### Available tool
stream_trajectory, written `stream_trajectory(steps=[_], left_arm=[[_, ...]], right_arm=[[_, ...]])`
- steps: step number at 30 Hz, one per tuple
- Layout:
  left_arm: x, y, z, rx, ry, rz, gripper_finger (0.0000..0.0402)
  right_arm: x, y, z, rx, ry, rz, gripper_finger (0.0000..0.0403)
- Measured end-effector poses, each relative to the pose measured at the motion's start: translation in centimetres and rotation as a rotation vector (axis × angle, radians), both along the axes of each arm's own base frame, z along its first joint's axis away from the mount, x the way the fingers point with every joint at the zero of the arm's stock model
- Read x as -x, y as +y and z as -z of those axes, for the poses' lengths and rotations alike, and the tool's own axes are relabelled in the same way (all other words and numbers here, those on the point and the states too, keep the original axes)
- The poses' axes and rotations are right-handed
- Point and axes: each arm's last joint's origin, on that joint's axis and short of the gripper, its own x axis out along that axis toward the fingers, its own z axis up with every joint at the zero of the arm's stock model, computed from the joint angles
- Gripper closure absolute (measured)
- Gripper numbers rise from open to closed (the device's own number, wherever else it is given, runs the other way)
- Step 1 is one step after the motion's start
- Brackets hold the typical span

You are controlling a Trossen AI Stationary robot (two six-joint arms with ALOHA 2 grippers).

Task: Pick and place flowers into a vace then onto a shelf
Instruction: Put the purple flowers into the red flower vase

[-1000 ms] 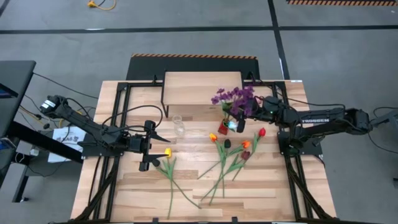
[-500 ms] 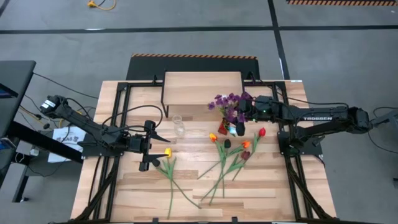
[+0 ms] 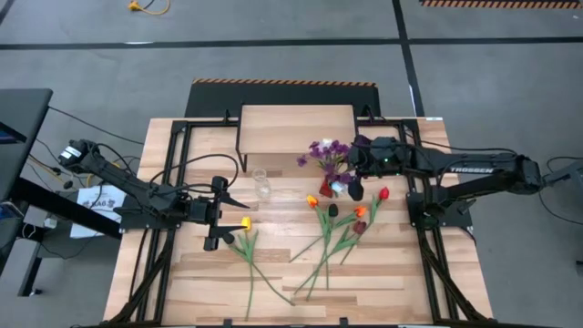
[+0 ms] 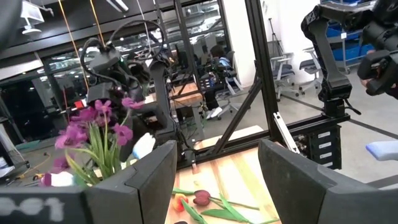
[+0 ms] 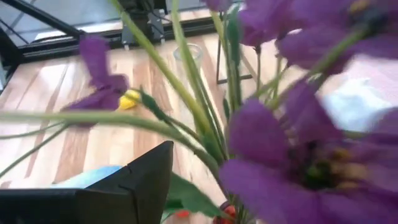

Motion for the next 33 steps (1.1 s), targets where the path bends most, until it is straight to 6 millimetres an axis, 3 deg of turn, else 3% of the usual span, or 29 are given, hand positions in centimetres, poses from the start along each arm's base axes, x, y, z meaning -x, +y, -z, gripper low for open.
stream_trajectory(steps=[22,33], left_arm=[[0.0,0.0,0.0,0.008,0.003,0.001,0.0182],[0.0,0.0,0.0,0.008,0.003,0.001,0.0182]], right_arm=[[1.5,0.3,-4.1,-0.041,0.179,0.004,0.0158],[1.9,2.3,-7.6,-0.02,0.122,-0.099,0.0158]])
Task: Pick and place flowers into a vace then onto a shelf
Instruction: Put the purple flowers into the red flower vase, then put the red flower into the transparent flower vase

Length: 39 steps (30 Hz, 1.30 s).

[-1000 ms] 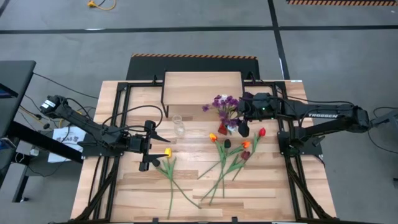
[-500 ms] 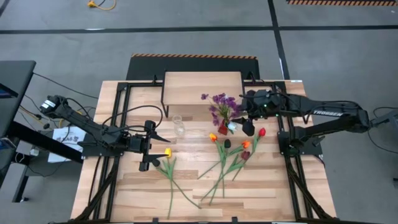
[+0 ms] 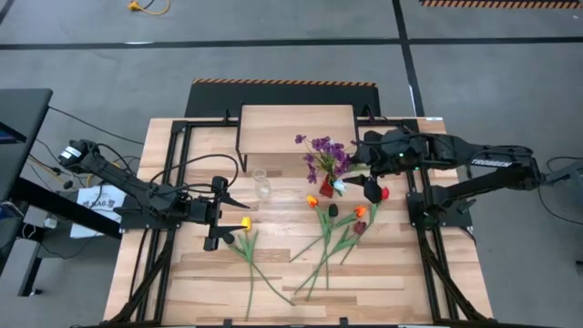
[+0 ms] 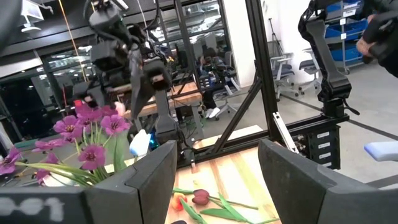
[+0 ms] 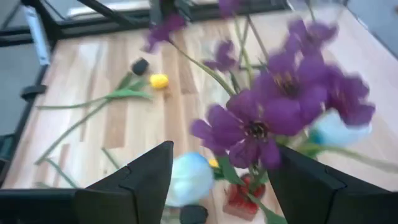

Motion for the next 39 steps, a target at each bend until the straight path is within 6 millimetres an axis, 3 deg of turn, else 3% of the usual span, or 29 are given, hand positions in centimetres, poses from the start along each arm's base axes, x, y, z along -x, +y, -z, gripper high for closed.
stream_trajectory(steps=[8,15,28,39], left_arm=[[0.0,0.0,0.0,0.0,0.0,0.0,0.0182],[0.0,0.0,0.0,-0.001,0.001,0.0,0.0182],[0.0,0.0,0.0,-0.002,0.005,-0.005,0.0182],[0.0,0.0,0.1,-0.005,0.011,-0.005,0.0182]], right_arm=[[0.8,1.1,-2.8,0.003,-0.04,-0.055,0.0158],[1.1,2.4,-3.8,-0.005,-0.065,-0.118,0.0159],[2.4,6.2,-2.7,-0.203,0.08,-0.147,0.0159],[5.1,9.4,-1.5,-0.207,0.188,0.057,0.0159]])
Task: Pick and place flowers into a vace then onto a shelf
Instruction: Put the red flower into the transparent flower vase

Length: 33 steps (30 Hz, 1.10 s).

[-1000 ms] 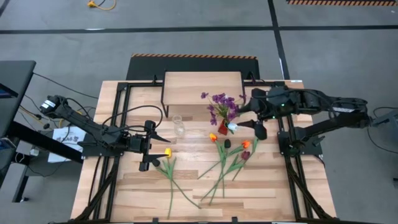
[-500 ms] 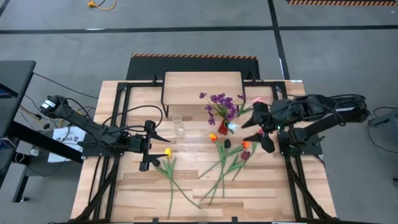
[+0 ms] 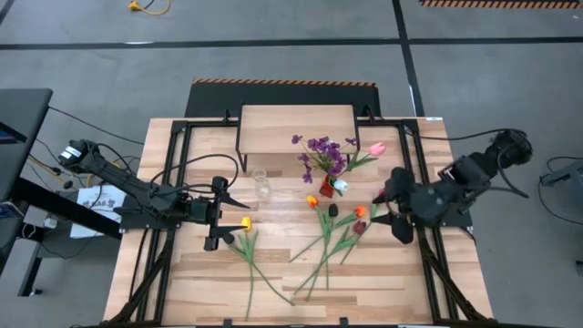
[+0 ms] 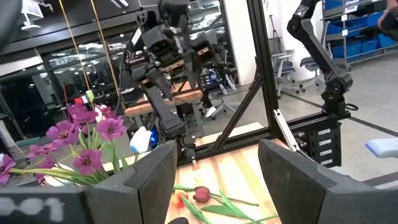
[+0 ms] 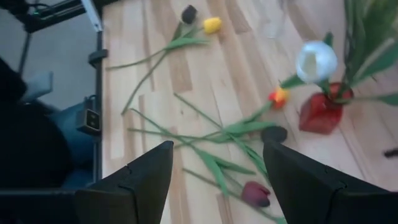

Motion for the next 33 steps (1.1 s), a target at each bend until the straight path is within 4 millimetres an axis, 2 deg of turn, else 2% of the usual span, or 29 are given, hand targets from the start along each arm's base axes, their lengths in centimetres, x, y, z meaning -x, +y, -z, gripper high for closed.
stream_trajectory(steps=[5,13,22,27,33], left_arm=[[0.0,0.0,0.0,0.0,0.0,0.0,0.0182],[0.0,0.0,0.0,0.0,0.0,0.0,0.0182],[0.1,0.0,-0.2,0.001,-0.018,-0.001,0.0182],[0.5,0.3,-0.4,-0.024,-0.02,-0.04,0.0182],[0.7,0.6,-0.4,-0.028,-0.001,-0.084,0.0182]], right_arm=[[0.9,1.4,1.6,0.027,0.008,0.065,0.0159],[2.1,2.5,6.4,0.014,0.102,0.22,0.0159],[3.4,1.5,10.4,-0.07,0.196,0.603,0.0159],[3.4,0.7,12.0,-0.175,0.171,0.861,0.0159],[2.9,0.0,14.8,-0.284,0.085,1.068,0.0159]])
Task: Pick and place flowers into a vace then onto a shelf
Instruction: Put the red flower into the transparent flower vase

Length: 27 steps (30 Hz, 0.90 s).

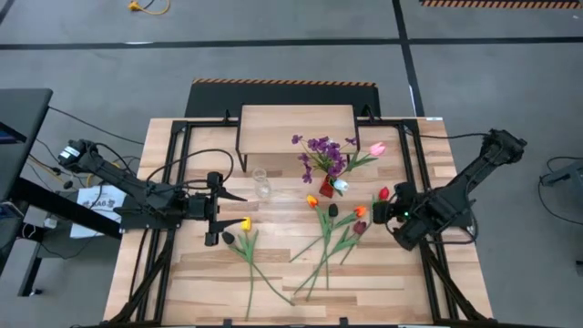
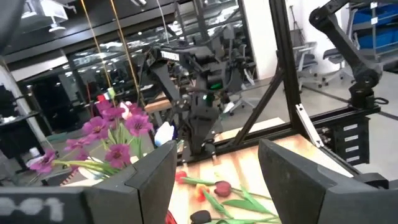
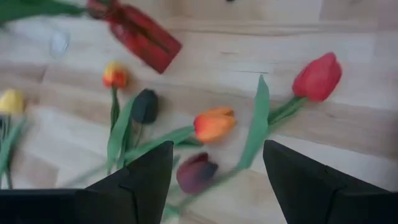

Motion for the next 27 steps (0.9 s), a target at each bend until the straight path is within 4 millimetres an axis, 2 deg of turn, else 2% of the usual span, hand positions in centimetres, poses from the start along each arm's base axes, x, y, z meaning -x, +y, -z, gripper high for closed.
stream_trajectory(steps=[4,10,27], left_arm=[[0.0,0.0,0.0,-0.001,0.001,0.0,0.0182],[0.0,0.0,0.0,-0.027,-0.001,-0.003,0.0182],[0.0,0.0,0.0,-0.035,-0.005,-0.004,0.0182]], right_arm=[[-0.7,-0.3,2.3,-0.014,-0.002,0.07,0.0159],[-1.5,-0.5,4.9,-0.035,0.128,0.159,0.0159],[-3.6,-1.0,7.8,-0.045,0.293,0.283,0.0159]])
